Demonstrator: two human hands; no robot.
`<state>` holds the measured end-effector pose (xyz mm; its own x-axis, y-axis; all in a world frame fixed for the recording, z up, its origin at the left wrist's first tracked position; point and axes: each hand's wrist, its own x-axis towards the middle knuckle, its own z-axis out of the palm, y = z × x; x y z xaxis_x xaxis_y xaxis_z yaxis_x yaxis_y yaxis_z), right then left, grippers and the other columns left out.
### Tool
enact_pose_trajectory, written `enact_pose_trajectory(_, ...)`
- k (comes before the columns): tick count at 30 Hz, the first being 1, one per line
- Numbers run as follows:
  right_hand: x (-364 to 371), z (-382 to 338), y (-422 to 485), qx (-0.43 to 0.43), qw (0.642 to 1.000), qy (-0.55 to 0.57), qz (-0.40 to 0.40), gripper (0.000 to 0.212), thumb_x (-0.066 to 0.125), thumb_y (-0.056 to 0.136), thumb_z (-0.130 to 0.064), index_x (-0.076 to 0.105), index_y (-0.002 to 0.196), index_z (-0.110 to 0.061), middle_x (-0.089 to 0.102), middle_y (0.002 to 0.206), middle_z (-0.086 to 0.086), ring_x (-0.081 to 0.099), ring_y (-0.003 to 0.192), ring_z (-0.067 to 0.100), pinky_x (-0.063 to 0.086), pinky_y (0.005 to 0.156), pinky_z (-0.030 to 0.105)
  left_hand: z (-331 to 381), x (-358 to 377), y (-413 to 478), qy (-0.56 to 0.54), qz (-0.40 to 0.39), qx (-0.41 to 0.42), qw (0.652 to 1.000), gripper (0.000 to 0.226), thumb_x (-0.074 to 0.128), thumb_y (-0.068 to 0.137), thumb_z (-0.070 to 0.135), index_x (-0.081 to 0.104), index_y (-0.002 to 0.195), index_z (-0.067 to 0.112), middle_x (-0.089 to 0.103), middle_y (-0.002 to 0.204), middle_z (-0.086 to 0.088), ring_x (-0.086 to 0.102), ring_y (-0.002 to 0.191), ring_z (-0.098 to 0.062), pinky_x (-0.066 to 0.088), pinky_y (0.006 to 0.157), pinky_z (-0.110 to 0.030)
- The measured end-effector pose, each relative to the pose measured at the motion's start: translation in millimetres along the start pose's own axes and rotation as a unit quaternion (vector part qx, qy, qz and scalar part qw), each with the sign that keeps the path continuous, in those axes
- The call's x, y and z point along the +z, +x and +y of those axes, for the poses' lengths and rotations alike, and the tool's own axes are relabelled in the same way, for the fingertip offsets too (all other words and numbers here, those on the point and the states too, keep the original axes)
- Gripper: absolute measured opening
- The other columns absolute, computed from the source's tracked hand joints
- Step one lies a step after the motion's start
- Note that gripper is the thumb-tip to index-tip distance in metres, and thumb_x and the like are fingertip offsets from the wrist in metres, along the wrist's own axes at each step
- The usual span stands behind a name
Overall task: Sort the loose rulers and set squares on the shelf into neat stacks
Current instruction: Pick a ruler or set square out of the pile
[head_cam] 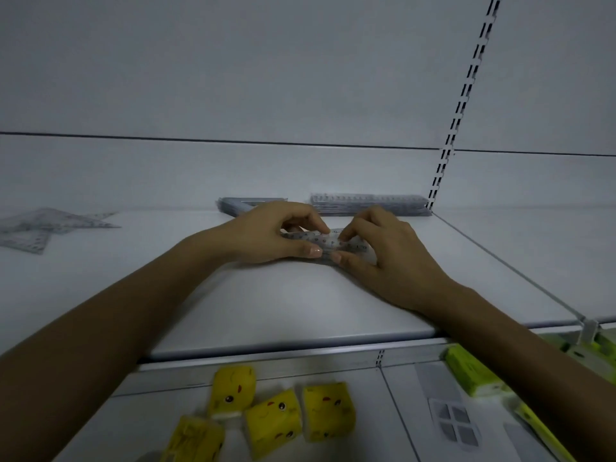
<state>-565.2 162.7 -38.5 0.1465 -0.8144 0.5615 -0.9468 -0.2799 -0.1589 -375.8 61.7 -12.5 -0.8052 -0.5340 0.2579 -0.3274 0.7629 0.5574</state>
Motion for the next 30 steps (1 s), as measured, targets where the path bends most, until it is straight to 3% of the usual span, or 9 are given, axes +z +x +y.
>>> enact_pose_trajectory(4,-3,-4,0,0.0,1.0,0.008,0.013,0.046,0.046,0.079,-0.057,0.059,0.096,-0.016,0.055,0.092,-0.002,0.05,0.082,0.015,0.039,0.069,0.03,-2,0,-1,-0.021,0.007,0.0,1.0,0.027,0.071,0.081,0.025,0.065,0.107,0.026,0.062,0.1,0.021,0.058,0.094,0.005,0.046,0.08,-0.007)
enact_pose_trajectory(8,-8,-9,-1,0.024,0.999,0.042,0.025,0.044,0.058,0.077,-0.056,0.053,0.099,-0.019,0.056,0.094,-0.004,0.053,0.082,0.014,0.04,0.066,0.029,-4,-1,-4,-0.032,0.014,-0.009,0.999,0.032,0.074,0.077,0.031,0.061,0.106,0.035,0.061,0.106,0.022,0.056,0.099,0.006,0.047,0.08,-0.009)
enact_pose_trajectory(10,-12,-10,-2,0.026,0.998,0.045,0.04,0.048,0.058,0.077,-0.058,0.053,0.106,-0.02,0.055,0.101,-0.007,0.051,0.089,0.01,0.037,0.072,0.025,-3,-1,-4,-0.033,0.012,-0.017,0.999,0.041,0.076,0.075,0.036,0.056,0.11,0.04,0.057,0.112,0.023,0.053,0.104,0.008,0.046,0.081,-0.008)
enact_pose_trajectory(13,-17,-18,0,0.003,0.998,0.027,0.054,0.051,0.048,0.079,-0.06,0.053,0.112,-0.021,0.053,0.106,-0.008,0.047,0.094,0.007,0.037,0.082,0.028,-2,-10,-7,-0.012,0.002,-0.034,0.999,0.061,0.074,0.071,0.048,0.045,0.124,0.043,0.05,0.126,0.019,0.048,0.116,0.0,0.044,0.093,-0.021)
enact_pose_trajectory(17,-15,-55,24,-0.032,0.998,0.008,0.045,0.052,0.046,0.084,-0.059,0.052,0.119,-0.021,0.055,0.118,-0.003,0.05,0.105,0.012,0.035,0.092,0.03,-5,-49,-28,0.12,-0.018,-0.068,0.99,0.072,0.061,0.076,0.06,0.034,0.138,0.036,0.043,0.14,0.01,0.043,0.124,-0.011,0.036,0.1,-0.027)
enact_pose_trajectory(20,3,-101,53,-0.051,0.997,0.005,0.051,0.052,0.046,0.085,-0.057,0.052,0.122,-0.02,0.053,0.123,-0.002,0.049,0.109,0.013,0.03,0.091,0.026,-32,-94,-68,0.303,-0.024,-0.117,0.945,0.083,0.045,0.073,0.075,0.029,0.143,0.035,0.032,0.15,0.009,0.03,0.135,-0.015,0.027,0.109,-0.035)
enact_pose_trajectory(23,35,-154,89,-0.036,0.998,0.045,-0.003,0.052,0.051,0.089,-0.053,0.045,0.129,-0.021,0.046,0.132,-0.001,0.046,0.116,0.016,0.034,0.096,0.03,-76,-142,-128,0.388,-0.022,-0.16,0.907,0.101,0.017,0.061,0.093,0.024,0.145,0.037,0.02,0.156,0.005,0.019,0.142,-0.017,0.02,0.113,-0.037)
enact_pose_trajectory(26,75,-209,132,-0.013,0.99,0.073,-0.118,0.061,0.049,0.09,-0.055,0.036,0.138,-0.02,0.038,0.141,0.004,0.042,0.125,0.022,0.038,0.101,0.039,-124,-181,-193,0.401,-0.001,-0.242,0.883,0.124,-0.005,0.042,0.1,0.012,0.148,0.039,0.002,0.159,0.001,0.005,0.146,-0.021,0.011,0.116,-0.044)
enact_pose_trajectory(30,134,-270,188,0.035,0.976,0.044,-0.21,0.077,0.043,0.085,-0.068,0.03,0.143,-0.019,0.036,0.144,0.01,0.039,0.129,0.031,0.034,0.105,0.047,-171,-205,-259,0.318,-0.016,-0.336,0.887,0.126,0.001,0.037,0.102,0.002,0.147,0.042,-0.005,0.159,0.003,-0.001,0.146,-0.021,0.007,0.118,-0.045)
